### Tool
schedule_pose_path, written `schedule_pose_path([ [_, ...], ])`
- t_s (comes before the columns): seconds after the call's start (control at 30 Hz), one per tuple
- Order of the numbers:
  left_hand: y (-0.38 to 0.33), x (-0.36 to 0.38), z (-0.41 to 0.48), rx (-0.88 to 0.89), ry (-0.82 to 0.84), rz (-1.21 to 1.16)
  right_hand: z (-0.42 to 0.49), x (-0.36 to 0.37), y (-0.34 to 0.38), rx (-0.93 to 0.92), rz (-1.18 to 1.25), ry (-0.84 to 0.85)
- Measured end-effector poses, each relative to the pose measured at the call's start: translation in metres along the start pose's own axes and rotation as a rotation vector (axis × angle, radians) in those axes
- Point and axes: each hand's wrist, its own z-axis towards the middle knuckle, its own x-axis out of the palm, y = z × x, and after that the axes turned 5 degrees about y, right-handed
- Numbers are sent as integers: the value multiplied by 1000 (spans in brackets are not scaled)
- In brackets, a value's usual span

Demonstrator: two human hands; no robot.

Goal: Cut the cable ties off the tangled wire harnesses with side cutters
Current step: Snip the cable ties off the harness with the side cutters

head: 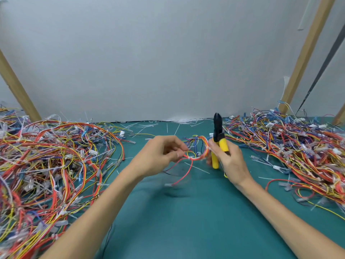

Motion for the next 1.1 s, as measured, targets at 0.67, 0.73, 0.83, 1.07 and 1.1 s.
schedule_pose_path([
  [0.67, -16, -27, -14, -328, 281, 569, 24, -20, 27, 224, 770, 104],
  [0.73, -25, -22, -19, -354, 346, 237, 25, -22, 28, 204, 767, 96],
  [0.83, -38, -9, -22, -269, 518, -102, 25, -23, 28, 190, 753, 101],
  [1.07, -30, 4, -20, -135, 763, -138, 22, -20, 22, 211, 736, 166],
  [1.1, -25, 1, -18, -149, 646, -13, 21, -19, 21, 215, 728, 191],
])
